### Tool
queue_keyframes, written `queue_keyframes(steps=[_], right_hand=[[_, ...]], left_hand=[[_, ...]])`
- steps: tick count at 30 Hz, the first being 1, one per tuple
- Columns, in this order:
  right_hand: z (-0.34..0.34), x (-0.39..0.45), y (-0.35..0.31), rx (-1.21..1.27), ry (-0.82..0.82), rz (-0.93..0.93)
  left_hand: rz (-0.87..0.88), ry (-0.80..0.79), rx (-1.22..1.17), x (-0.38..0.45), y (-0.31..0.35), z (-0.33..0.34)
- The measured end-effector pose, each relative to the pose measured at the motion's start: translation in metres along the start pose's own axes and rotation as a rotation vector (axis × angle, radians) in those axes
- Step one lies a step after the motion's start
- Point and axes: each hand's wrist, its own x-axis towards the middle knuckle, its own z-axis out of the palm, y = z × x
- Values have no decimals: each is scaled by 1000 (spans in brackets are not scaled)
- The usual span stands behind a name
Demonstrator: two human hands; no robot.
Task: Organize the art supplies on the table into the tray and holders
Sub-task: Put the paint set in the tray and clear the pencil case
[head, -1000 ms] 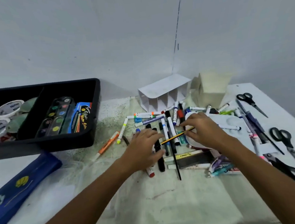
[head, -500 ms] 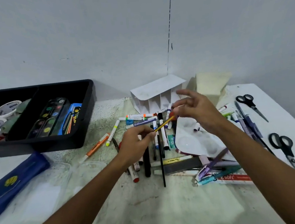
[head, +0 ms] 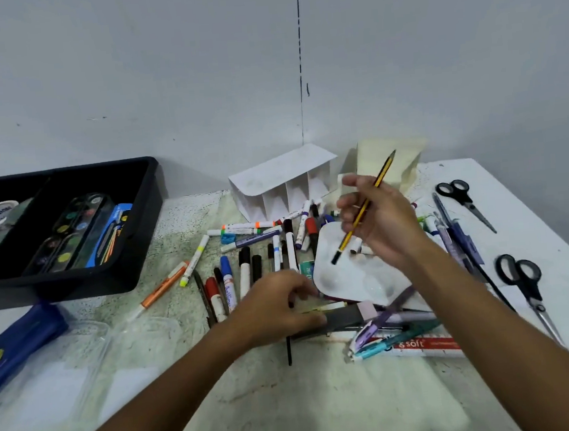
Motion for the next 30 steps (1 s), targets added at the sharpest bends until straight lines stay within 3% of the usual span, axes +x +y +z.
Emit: queue_keyframes(steps=[3, 7, 9, 13, 16, 19, 24, 27, 30], right_hand=[[-20, -8, -11, -55, 38, 5], [-32, -22, -8, -112, 36, 58], [-34, -27, -4, -115, 62, 53], [-30, -36, 5, -167, 135, -27], [-19, -45, 20, -341, 111, 14], [-11, -50, 28, -267, 116, 0], [-30, -53, -2, 20, 261, -142], [-49, -62, -20, 147, 310, -215], [-62, -75, -24, 127, 351, -238]], left_hand=[[118, -145, 303, -1, 5, 8], [171, -125, 316, 1, 6, 11], [151, -33, 199, 1, 3, 11], [61, 360, -118, 4, 10, 7], [126, 477, -157, 15, 28, 7], [195, 454, -212, 22, 48, 17], [143, 381, -325, 26, 58, 35], [262, 121, -122, 25, 54, 49], [448, -21, 210, 25, 52, 68]])
